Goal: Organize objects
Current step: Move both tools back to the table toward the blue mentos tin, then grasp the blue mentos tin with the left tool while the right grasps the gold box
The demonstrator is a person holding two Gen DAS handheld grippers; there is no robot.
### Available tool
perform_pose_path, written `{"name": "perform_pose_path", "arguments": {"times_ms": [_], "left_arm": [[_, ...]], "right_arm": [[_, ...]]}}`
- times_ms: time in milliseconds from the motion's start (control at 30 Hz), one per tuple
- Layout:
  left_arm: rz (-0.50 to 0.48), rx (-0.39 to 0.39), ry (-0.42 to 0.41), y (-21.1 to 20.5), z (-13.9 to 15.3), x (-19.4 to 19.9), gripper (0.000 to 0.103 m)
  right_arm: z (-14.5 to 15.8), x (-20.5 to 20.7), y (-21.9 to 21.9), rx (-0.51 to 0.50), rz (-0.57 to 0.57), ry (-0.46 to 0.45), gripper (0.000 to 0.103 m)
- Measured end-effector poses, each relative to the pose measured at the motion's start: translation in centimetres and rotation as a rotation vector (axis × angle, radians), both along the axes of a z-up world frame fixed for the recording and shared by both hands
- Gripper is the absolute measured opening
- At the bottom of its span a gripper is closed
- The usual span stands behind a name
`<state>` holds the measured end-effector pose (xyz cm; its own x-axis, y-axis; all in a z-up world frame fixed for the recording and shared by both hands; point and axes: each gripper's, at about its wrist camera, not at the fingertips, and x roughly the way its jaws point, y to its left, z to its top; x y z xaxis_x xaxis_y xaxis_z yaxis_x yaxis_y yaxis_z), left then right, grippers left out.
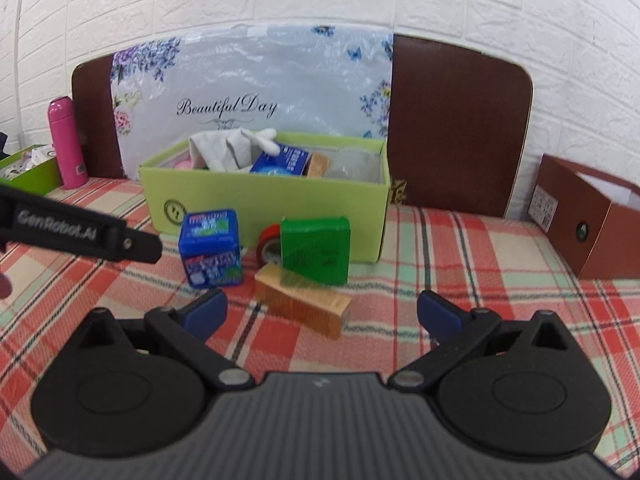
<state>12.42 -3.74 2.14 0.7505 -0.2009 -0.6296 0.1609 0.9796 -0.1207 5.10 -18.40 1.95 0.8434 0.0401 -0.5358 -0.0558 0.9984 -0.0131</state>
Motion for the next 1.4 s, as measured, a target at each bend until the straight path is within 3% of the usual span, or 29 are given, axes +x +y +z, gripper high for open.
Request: {"name": "perform_pose_path", "arguments": {"times_ms": [267,400,467,567,667,733,767,800,867,967,1100,1267,1400], "left_arm": [[0.025,-0.058,-0.011,-3.0,-0.6,4.1,0.083],[0.034,0.027,0.012,-4.5,-1.9,6.8,0.083],[0.016,0.021,0.029,-3.7,-2.7,7.3,0.071],[-0.005,-0.021,0.043,-1.5,-3.0,6.5,0.068],[-0.003,-0.005,0.049,0.4,-3.0,5.0,0.068],[0.008,-0.015,0.052,1.7,-3.1,4.1,0.068],[0.021,-0.021,0.054,2.2,-3.2,3.6,0.068],[0.029,-0.027,0.061,2.7,-3.2,3.3,0.068],[0.036,-0.052,0.073,3.6,-3.5,2.6,0.068],[0.049,-0.065,0.090,4.1,-4.0,1.8,0.069],[0.079,-0.061,0.091,4.3,-4.3,0.7,0.072],[0.117,-0.046,0.052,3.7,-3.7,1.7,0.080],[0.148,-0.021,0.030,3.2,-3.6,3.0,0.080]], "right_arm": [[-1.9,0.6,-0.9,0.029,0.042,0.008,0.103],[-2.4,1.5,-1.4,0.038,0.074,0.007,0.103],[-2.6,2.3,-1.6,0.034,0.087,0.008,0.103],[-3.1,4.0,-1.5,0.014,0.108,0.030,0.098],[-3.7,5.8,-0.8,-0.009,0.143,0.047,0.088],[-4.1,6.6,-0.5,0.001,0.154,0.087,0.069],[-4.2,6.6,-0.4,0.013,0.150,0.113,0.048],[-4.2,6.3,-0.2,0.034,0.158,0.127,0.035],[-4.0,5.1,0.4,0.059,0.190,0.138,0.025],[-3.9,2.7,1.9,0.035,0.178,0.161,0.023],[-3.7,-0.6,3.0,0.131,0.230,0.179,0.023],[-3.6,-2.2,3.7,0.128,0.247,0.193,0.026],[-3.0,-1.3,3.6,0.113,0.194,0.211,0.040]]}}
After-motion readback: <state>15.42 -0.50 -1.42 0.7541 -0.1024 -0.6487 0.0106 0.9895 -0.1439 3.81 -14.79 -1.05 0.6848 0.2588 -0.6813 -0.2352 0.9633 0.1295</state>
